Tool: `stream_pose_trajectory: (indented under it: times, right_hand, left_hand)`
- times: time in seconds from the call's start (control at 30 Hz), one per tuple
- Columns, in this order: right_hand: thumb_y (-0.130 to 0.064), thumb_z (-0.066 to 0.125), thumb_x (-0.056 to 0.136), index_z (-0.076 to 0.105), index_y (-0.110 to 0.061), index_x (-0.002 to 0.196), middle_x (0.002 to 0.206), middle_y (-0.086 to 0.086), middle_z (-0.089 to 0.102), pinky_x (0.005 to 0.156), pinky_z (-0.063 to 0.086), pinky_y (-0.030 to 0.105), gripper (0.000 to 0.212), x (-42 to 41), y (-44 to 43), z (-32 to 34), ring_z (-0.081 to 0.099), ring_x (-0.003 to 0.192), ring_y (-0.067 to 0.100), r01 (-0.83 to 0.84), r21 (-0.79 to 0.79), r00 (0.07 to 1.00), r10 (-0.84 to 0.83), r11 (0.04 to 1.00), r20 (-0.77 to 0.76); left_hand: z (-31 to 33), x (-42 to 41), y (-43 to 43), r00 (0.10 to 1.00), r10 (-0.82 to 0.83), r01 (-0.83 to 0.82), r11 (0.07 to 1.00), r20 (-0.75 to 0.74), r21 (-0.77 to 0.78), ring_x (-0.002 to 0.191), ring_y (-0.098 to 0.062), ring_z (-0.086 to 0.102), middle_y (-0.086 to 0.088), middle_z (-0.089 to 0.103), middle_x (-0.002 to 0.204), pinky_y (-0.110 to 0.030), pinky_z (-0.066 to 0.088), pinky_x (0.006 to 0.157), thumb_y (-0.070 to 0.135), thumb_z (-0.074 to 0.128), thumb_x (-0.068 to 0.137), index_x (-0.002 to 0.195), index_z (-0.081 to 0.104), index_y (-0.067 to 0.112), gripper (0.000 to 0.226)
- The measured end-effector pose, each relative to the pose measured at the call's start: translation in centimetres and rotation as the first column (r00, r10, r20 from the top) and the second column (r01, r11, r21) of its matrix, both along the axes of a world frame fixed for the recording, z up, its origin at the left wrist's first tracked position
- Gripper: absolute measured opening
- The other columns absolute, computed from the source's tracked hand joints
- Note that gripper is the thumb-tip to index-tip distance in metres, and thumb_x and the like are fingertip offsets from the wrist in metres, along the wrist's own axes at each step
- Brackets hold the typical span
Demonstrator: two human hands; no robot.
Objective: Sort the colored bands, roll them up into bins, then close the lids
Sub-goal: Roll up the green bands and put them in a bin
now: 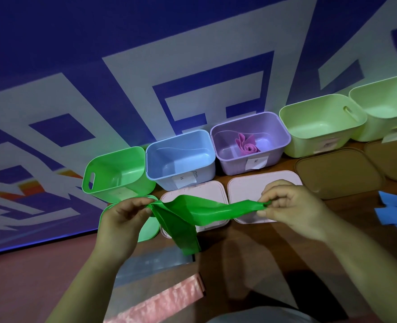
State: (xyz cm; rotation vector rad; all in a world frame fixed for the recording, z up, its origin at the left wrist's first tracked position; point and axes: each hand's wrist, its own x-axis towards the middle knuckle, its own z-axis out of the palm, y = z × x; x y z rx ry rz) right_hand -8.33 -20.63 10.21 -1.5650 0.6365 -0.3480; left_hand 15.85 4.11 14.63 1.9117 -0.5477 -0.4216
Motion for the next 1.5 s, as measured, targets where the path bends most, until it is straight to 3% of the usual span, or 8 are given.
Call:
stream_pose_trajectory:
  times: [0.27, 0.43, 0.67, 0.8, 1.03, 1.17, 1.33, 1.5]
  right_hand:
    - [-0.025, 0.073, 0.083, 0.079, -0.038, 0.084, 0.104, -0.016, 0.062, 0.088, 0.046, 0.015, 0.014, -1.0, -1.4, -0.2, 0.062, 0.098, 0.002, -0.204, -0.138, 0.969, 0.179, 0.969, -0.172]
    - [-0.018, 0.066, 0.092, 0.076, -0.033, 0.093, 0.093, -0.010, 0.069, 0.082, 0.046, 0.019, 0.019, -0.7, -0.8, 0.0, 0.062, 0.085, 0.000, -0.079, -0.177, 0.985, 0.049, 0.981, -0.165]
    - [0.002, 0.060, 0.092, 0.069, -0.020, 0.107, 0.078, -0.005, 0.074, 0.065, 0.051, 0.013, 0.027, -0.1, 0.1, 0.1, 0.069, 0.075, 0.008, 0.209, 0.217, 0.978, -0.199, 0.953, -0.067]
    - [0.002, 0.059, 0.090, 0.062, -0.019, 0.115, 0.084, 0.003, 0.074, 0.082, 0.055, 0.030, 0.033, -0.1, -0.1, 0.6, 0.070, 0.084, 0.018, 0.142, 0.466, 0.986, -0.168, 0.873, 0.015]
    - [-0.004, 0.049, 0.085, 0.060, -0.020, 0.095, 0.095, 0.011, 0.070, 0.080, 0.060, 0.038, 0.022, 0.1, -0.4, 1.2, 0.072, 0.086, 0.026, -0.005, 0.797, 0.932, -0.286, 0.603, 0.222]
    - [-0.008, 0.046, 0.086, 0.057, -0.022, 0.088, 0.090, 0.005, 0.068, 0.079, 0.059, 0.037, 0.018, 0.7, -0.2, 1.5, 0.072, 0.087, 0.021, -0.067, 0.895, 0.887, -0.385, 0.441, 0.256]
    - [-0.012, 0.048, 0.086, 0.058, -0.021, 0.090, 0.085, 0.005, 0.067, 0.072, 0.059, 0.038, 0.014, 1.2, -0.2, 1.6, 0.068, 0.074, 0.018, -0.053, 0.923, 0.891, -0.400, 0.382, 0.217]
    - [-0.002, 0.051, 0.080, 0.057, -0.019, 0.088, 0.084, 0.008, 0.070, 0.065, 0.060, 0.033, 0.019, 1.0, 0.2, 1.9, 0.066, 0.067, 0.015, -0.042, 0.845, 0.932, -0.284, 0.533, 0.225]
  left_hand:
    - [-0.1, 0.0, 0.1, 1.000, 0.003, -0.003, 1.000, 0.010, 0.024, 0.074, -0.001, 0.069, 0.005, 0.077, 0.080, -0.008, 0.051, 0.069, -0.012, 0.064, 0.086, 0.092, 0.074, 0.002, 0.018]
    - [-0.1, -0.1, 0.1, 1.000, -0.008, 0.007, 0.999, 0.026, 0.037, 0.074, -0.001, 0.070, 0.003, 0.078, 0.084, -0.008, 0.051, 0.069, -0.010, 0.065, 0.086, 0.094, 0.074, 0.001, 0.016]
    - [0.0, -0.5, 0.0, 0.999, -0.005, 0.005, 1.000, 0.034, 0.023, 0.071, 0.001, 0.070, -0.007, 0.077, 0.086, -0.006, 0.050, 0.067, -0.012, 0.065, 0.085, 0.094, 0.073, -0.002, 0.016]
    - [-0.1, -0.3, 0.1, 1.000, -0.005, 0.005, 1.000, 0.020, 0.031, 0.073, -0.002, 0.070, -0.004, 0.077, 0.085, -0.008, 0.051, 0.069, -0.012, 0.064, 0.086, 0.095, 0.073, -0.001, 0.017]
    - [-0.2, -0.2, 0.0, 0.999, -0.016, 0.015, 0.999, 0.029, 0.037, 0.077, -0.002, 0.070, 0.001, 0.078, 0.086, -0.008, 0.051, 0.071, -0.010, 0.066, 0.086, 0.094, 0.075, 0.003, 0.018]
    - [-0.4, -0.3, -0.2, 1.000, -0.021, 0.020, 0.999, 0.021, 0.040, 0.079, -0.005, 0.070, 0.002, 0.078, 0.087, -0.008, 0.051, 0.072, -0.011, 0.064, 0.087, 0.097, 0.074, 0.001, 0.019]
    - [-0.5, -0.3, -0.2, 1.000, -0.026, 0.026, 0.999, 0.003, 0.026, 0.077, -0.002, 0.070, 0.005, 0.078, 0.083, -0.010, 0.052, 0.072, -0.012, 0.064, 0.086, 0.096, 0.073, 0.000, 0.018]
    - [-0.5, -0.2, 0.0, 1.000, -0.016, 0.016, 1.000, 0.009, 0.020, 0.079, -0.005, 0.071, 0.001, 0.078, 0.086, -0.011, 0.053, 0.073, -0.012, 0.064, 0.086, 0.095, 0.074, 0.002, 0.019]
